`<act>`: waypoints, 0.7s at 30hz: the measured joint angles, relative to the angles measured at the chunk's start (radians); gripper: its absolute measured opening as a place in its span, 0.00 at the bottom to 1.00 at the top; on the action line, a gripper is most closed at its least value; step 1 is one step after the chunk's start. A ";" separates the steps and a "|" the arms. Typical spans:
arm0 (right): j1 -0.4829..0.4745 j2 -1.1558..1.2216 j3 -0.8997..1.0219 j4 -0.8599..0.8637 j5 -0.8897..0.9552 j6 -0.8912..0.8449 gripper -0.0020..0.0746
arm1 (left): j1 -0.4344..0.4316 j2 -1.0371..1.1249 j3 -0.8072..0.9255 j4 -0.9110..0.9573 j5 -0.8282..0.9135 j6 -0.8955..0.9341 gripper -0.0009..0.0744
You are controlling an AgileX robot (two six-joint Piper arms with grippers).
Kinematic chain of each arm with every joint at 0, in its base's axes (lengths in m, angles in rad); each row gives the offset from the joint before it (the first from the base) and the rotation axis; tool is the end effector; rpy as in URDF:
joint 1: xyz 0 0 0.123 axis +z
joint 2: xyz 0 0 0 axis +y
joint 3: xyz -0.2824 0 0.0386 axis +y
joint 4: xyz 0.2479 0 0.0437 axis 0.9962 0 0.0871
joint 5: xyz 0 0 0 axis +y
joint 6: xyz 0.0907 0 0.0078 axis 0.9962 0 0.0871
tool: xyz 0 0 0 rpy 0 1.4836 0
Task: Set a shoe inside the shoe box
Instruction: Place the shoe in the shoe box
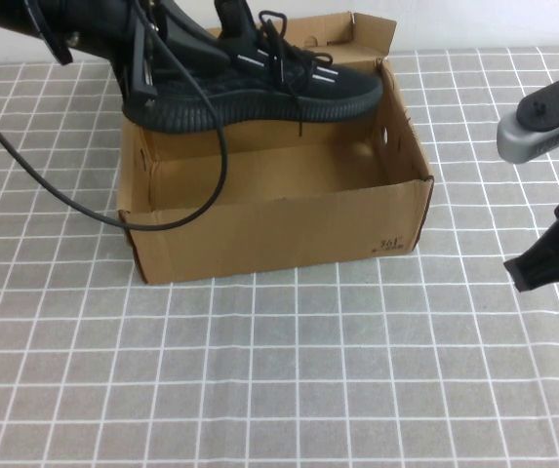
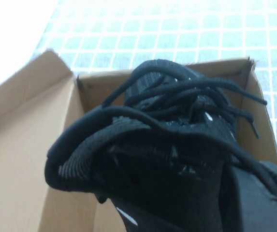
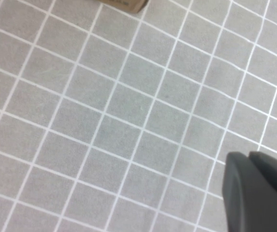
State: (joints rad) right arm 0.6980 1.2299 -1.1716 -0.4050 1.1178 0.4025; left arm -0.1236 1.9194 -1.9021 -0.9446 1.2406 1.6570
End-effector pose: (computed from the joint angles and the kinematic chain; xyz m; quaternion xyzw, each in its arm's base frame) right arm 0.1999 0.1256 0.3571 -0.1819 0.9347 -0.0454 0.3021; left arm 0.4024 -0.1203 0.3663 0.6412 0.5950 -0.2021 0.4404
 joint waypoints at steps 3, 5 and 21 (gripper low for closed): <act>0.000 0.000 0.000 0.004 -0.012 0.003 0.01 | 0.000 0.014 0.000 -0.028 0.000 0.047 0.03; 0.000 0.000 0.000 0.004 -0.015 0.003 0.01 | 0.000 0.023 0.000 -0.041 -0.003 0.070 0.03; 0.000 0.000 0.000 0.008 -0.018 0.007 0.01 | 0.000 0.104 -0.004 -0.047 -0.013 0.145 0.03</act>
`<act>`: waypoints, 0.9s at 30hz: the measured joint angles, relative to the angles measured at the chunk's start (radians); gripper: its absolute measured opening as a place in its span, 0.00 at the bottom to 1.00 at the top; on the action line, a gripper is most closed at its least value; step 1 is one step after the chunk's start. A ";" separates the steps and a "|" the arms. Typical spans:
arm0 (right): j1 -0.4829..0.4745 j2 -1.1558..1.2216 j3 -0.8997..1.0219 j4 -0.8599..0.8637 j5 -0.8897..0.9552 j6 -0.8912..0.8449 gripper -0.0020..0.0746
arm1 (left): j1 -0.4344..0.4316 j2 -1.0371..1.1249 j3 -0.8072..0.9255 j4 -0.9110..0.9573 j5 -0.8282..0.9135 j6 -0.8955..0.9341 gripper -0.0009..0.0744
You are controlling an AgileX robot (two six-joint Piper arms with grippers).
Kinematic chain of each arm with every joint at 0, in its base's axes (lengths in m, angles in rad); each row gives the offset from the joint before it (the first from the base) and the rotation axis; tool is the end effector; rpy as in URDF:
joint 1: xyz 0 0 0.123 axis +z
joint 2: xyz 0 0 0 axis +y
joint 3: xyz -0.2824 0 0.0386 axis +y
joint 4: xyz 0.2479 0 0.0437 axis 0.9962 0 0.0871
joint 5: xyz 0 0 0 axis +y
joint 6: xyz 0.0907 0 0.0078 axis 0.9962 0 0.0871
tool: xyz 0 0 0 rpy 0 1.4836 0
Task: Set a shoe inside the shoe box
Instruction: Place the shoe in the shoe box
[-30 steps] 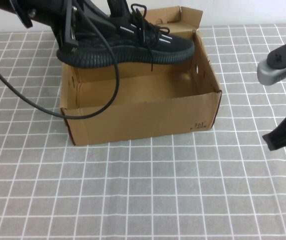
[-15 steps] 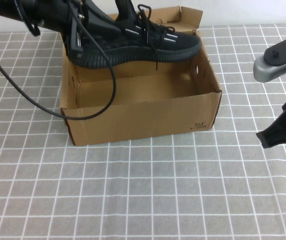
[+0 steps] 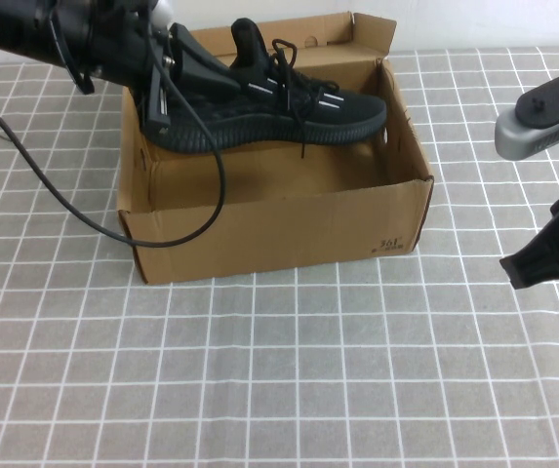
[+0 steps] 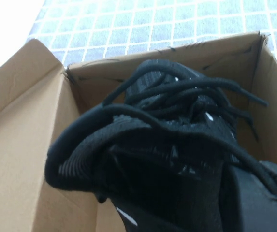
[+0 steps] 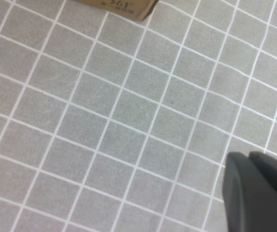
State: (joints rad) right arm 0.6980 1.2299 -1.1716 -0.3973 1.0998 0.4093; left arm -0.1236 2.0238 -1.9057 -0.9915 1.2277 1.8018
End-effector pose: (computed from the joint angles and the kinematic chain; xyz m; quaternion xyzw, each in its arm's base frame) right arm 0.2005 0.1272 0.3576 -0.1795 0.9338 -0.0363 0.3075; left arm 0.4265 -0.1253 0.3263 0.6626 0.5690 -0.2105 0.4391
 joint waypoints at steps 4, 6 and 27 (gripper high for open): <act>0.000 0.000 0.000 0.000 0.000 0.000 0.01 | 0.000 0.000 0.000 -0.003 0.000 0.022 0.03; 0.000 0.000 0.000 0.000 0.000 0.000 0.01 | 0.000 0.000 0.000 -0.004 0.000 0.029 0.03; 0.000 0.000 0.000 0.041 -0.002 0.000 0.01 | 0.000 0.064 -0.001 -0.002 -0.008 0.109 0.03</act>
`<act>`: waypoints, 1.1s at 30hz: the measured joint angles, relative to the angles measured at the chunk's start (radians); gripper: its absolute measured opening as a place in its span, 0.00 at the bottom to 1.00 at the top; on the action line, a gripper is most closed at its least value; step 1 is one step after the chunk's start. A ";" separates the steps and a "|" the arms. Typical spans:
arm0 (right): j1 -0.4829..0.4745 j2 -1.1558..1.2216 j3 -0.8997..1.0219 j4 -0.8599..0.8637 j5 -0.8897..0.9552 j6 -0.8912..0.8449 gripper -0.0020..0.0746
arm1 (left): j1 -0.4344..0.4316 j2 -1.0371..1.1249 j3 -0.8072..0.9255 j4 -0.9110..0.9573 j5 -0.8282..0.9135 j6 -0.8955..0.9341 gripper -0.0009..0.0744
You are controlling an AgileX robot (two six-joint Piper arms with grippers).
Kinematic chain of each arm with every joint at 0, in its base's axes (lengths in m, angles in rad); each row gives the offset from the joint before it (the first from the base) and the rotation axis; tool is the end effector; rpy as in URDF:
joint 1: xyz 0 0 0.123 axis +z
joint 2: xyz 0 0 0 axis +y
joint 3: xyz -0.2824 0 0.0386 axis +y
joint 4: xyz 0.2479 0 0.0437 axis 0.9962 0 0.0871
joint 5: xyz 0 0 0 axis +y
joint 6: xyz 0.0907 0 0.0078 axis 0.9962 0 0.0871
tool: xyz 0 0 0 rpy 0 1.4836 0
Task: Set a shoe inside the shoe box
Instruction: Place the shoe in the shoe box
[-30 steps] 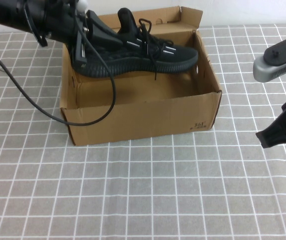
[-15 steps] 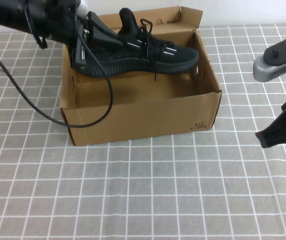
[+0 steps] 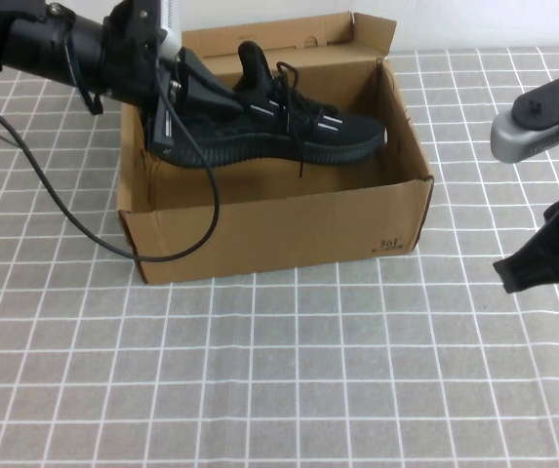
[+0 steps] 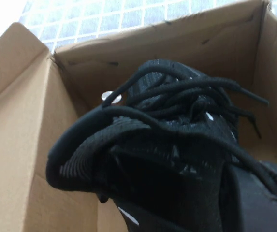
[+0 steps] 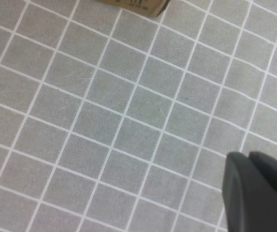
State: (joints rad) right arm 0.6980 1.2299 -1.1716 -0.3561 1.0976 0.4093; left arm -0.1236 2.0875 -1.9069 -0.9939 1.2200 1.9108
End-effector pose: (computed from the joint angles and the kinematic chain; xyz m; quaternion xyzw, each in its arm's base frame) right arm 0.1986 0.1297 0.3565 -0.1758 0.9378 -0.0184 0.2988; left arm 0.4392 -0.1268 0.2986 0.6864 0.5477 -0.2035 0.4331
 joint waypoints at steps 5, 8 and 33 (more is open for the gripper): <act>0.000 0.000 0.000 0.004 0.000 0.000 0.01 | 0.000 0.000 0.000 0.008 -0.021 0.017 0.03; 0.000 0.000 0.000 0.004 0.000 0.000 0.01 | 0.000 0.002 0.000 0.016 -0.042 0.031 0.03; 0.000 0.000 0.000 0.006 -0.002 0.000 0.01 | 0.002 0.093 -0.001 0.039 -0.127 0.061 0.03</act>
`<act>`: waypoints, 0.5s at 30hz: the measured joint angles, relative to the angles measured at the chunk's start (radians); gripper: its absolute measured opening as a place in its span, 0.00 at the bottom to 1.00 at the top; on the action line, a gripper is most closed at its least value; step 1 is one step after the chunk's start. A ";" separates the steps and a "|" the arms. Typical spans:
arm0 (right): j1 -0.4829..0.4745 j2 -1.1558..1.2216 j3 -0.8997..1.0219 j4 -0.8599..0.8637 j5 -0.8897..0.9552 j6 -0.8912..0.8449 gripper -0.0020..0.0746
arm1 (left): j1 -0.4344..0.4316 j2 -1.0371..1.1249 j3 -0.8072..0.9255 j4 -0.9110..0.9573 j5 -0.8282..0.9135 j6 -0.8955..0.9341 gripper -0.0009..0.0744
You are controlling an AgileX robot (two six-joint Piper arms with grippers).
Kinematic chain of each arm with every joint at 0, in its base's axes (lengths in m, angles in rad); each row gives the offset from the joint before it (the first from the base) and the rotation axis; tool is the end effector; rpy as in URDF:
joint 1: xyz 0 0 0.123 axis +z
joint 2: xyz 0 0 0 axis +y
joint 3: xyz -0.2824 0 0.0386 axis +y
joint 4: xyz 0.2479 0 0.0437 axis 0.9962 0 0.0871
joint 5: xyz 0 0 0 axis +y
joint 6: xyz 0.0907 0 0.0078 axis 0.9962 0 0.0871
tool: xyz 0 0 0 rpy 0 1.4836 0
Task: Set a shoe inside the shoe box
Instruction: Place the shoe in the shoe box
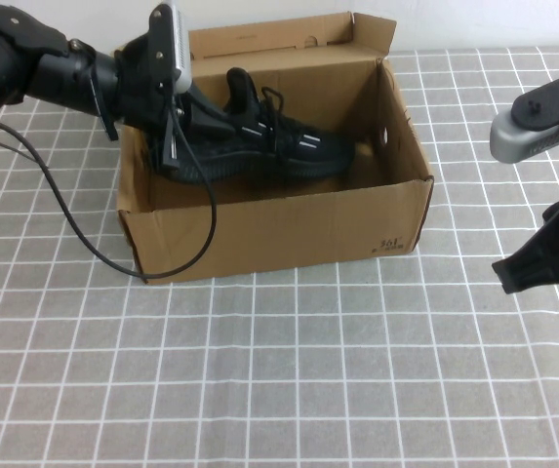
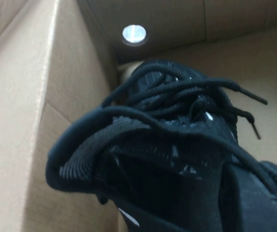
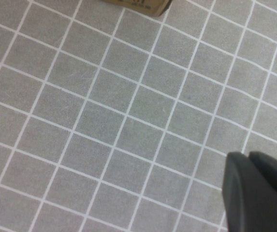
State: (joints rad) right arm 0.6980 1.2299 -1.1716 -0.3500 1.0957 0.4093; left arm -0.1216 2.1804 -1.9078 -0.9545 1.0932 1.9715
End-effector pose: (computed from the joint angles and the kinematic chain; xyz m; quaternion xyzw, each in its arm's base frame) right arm 0.1984 0.1302 0.3564 -0.1753 0.9382 -0.0153 0.2981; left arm 0.4647 -0.1233 0.2541 0.6859 0.5693 -0.1581 0.4247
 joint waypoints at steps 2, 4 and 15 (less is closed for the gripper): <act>0.000 0.000 0.000 0.000 0.000 0.000 0.01 | 0.000 0.000 0.000 -0.017 -0.004 0.014 0.03; 0.000 0.000 0.000 0.000 0.000 0.000 0.01 | 0.000 0.000 0.000 -0.035 -0.011 0.024 0.03; 0.000 0.000 0.000 0.000 0.000 0.000 0.01 | 0.000 0.004 0.000 -0.085 -0.074 0.081 0.03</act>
State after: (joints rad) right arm 0.6980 1.2299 -1.1716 -0.3495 1.0957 0.4093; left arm -0.1216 2.1840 -1.9078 -1.0398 1.0192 2.0527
